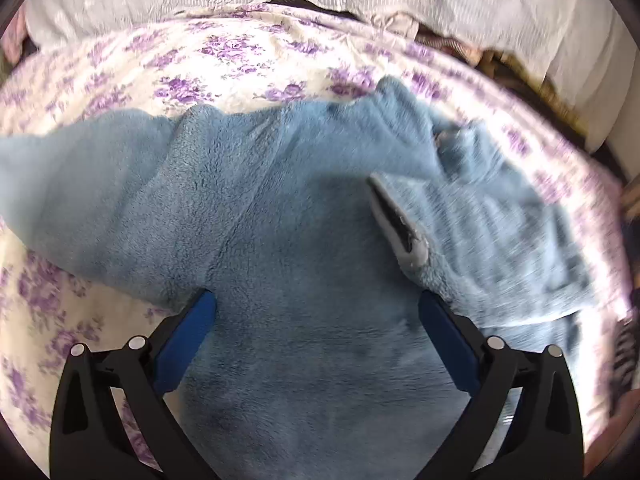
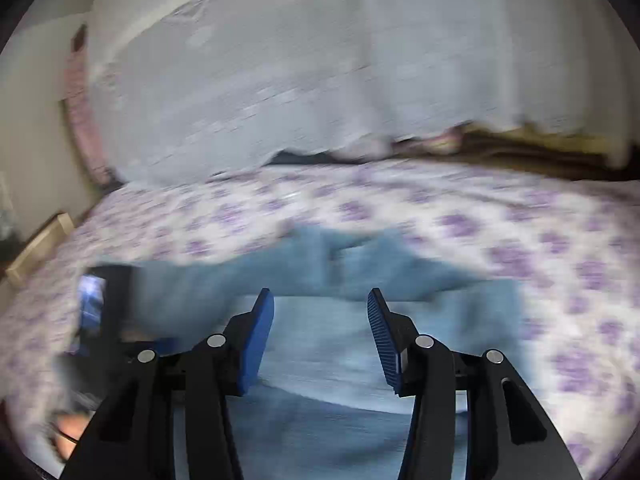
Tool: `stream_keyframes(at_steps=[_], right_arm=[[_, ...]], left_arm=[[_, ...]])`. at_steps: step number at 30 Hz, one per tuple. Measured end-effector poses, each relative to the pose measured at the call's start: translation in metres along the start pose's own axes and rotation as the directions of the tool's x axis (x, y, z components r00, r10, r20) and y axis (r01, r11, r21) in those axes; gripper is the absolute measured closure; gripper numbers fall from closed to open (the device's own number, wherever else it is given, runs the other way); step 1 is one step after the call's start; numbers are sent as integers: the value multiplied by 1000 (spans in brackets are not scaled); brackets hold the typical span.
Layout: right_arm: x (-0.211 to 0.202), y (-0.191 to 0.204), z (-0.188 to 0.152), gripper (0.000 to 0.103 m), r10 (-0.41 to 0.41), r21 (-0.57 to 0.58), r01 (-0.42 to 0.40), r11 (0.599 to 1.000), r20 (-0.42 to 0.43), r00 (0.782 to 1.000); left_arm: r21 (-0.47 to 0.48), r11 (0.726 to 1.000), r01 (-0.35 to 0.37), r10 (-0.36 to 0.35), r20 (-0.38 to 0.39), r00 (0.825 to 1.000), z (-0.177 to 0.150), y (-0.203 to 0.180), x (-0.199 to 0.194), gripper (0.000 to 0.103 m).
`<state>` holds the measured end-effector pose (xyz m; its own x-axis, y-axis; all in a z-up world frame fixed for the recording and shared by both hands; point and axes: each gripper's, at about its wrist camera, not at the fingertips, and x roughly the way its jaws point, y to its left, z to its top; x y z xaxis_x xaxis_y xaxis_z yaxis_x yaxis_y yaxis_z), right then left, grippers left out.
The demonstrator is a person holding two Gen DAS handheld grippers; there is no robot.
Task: Fold small clothes
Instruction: 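Open the right tool and release the folded sleeve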
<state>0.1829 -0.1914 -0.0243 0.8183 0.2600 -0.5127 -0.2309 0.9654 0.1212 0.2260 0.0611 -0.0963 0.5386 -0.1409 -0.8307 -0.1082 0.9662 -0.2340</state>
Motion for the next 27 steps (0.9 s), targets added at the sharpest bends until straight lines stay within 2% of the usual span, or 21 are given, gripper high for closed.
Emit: stream_keyframes(at_steps=[1, 4, 9, 13, 17, 21, 26, 27], right_arm=[[-3, -12, -5, 64, -27, 19, 26, 999, 1, 1000], [-9, -48, -18, 65, -50, 99, 52, 994, -17, 999], [-15, -79, -33, 65, -69, 181, 71, 981, -20, 997], [-22, -96, -41, 65, -78, 214, 79, 974, -13, 997], [-27, -111, -49, 65, -77, 265, 77, 961, -10, 997], [-25, -123, -54, 65, -56, 321, 60, 945, -21, 998], [-24, -123, -55, 65, -37, 328, 40, 944, -16, 999], [-24, -122, -56, 65, -36, 326, 40, 944, -17, 999]], left_arm=[[-18, 999, 29, -29, 2, 1000, 1, 2, -1, 4], [-53, 994, 96, -96, 10, 995, 3, 6, 0, 5], [-10, 999, 46, -45, 22, 999, 2, -3, 7, 12], [-37, 999, 32, -32, 6, 999, 1, -2, 4, 12], [-95, 987, 128, -131, -19, 991, -1, 0, -6, 5], [-158, 975, 159, -170, -58, 984, 0, 9, 4, 5], [-209, 949, 235, -247, -35, 968, 3, 13, -1, 5], [-236, 938, 256, -270, -32, 962, 3, 14, -1, 5]])
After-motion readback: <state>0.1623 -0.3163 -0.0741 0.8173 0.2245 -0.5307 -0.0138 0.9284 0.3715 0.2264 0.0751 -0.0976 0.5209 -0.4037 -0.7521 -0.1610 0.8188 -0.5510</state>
